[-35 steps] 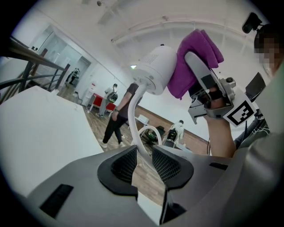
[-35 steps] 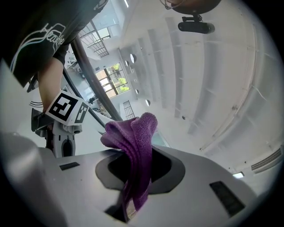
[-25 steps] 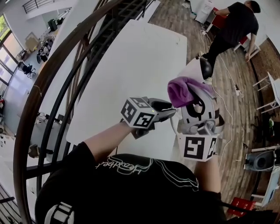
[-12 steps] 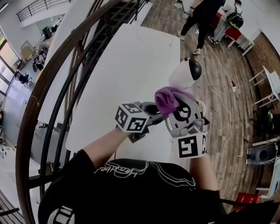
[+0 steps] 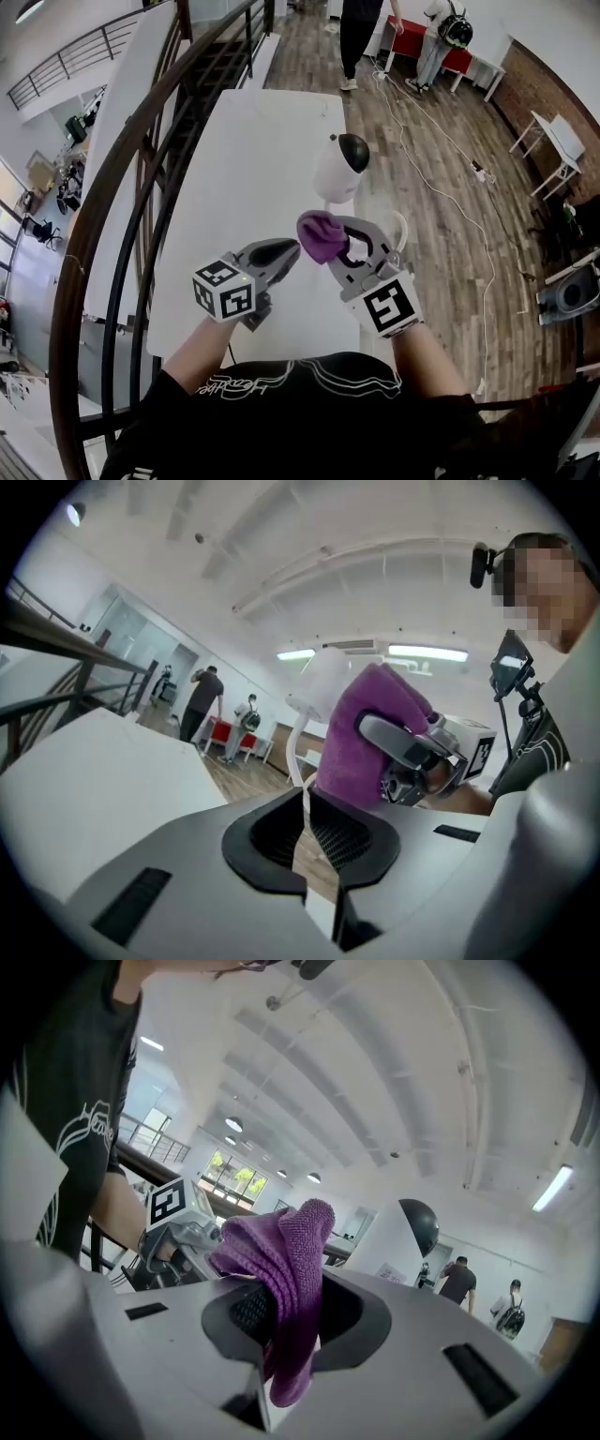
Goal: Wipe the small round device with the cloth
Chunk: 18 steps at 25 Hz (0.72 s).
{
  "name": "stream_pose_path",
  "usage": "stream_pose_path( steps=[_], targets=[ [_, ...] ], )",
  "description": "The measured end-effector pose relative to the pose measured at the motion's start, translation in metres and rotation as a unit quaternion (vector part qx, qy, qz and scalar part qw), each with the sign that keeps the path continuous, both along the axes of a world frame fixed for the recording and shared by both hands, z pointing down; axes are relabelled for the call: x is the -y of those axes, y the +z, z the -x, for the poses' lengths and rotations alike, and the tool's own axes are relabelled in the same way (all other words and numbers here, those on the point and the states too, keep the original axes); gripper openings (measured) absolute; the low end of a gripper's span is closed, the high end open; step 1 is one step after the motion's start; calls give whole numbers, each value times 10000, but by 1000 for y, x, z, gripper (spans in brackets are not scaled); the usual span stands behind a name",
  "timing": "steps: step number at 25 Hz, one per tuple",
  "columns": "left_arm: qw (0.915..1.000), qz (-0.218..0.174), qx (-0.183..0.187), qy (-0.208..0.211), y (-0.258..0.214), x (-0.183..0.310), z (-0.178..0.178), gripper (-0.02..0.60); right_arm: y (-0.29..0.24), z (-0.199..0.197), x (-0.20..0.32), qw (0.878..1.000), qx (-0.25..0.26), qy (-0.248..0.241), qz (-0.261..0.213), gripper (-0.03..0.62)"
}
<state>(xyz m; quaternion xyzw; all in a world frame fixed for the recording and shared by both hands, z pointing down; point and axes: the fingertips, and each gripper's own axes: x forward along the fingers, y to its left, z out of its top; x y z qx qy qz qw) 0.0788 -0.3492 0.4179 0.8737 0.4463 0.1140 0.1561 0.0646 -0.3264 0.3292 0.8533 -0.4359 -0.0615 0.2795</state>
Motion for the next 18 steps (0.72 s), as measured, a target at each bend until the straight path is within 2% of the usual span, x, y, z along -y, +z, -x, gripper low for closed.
stream_pose_path(
  steps=[2,6,10,13,18],
  targets=[
    [9997,49,-129,-189,-14,7,17,9,-10,8,-8,9993,177,-50,-338,58],
    [9987,157,-389,-302,-49,-10,58,8,-38,34,-34,9964,198,-225,-794,58],
    [9970,172,-619,-427,-85,-33,98,8,-63,68,-56,9934,113,-481,-1038,58],
    [9954,178,-774,-530,-98,-59,139,8,-69,106,-83,9903,150,-641,-1221,58],
    [9934,35,-937,-663,-96,-131,222,8,-55,183,-156,9853,383,-884,-1411,58]
  ],
)
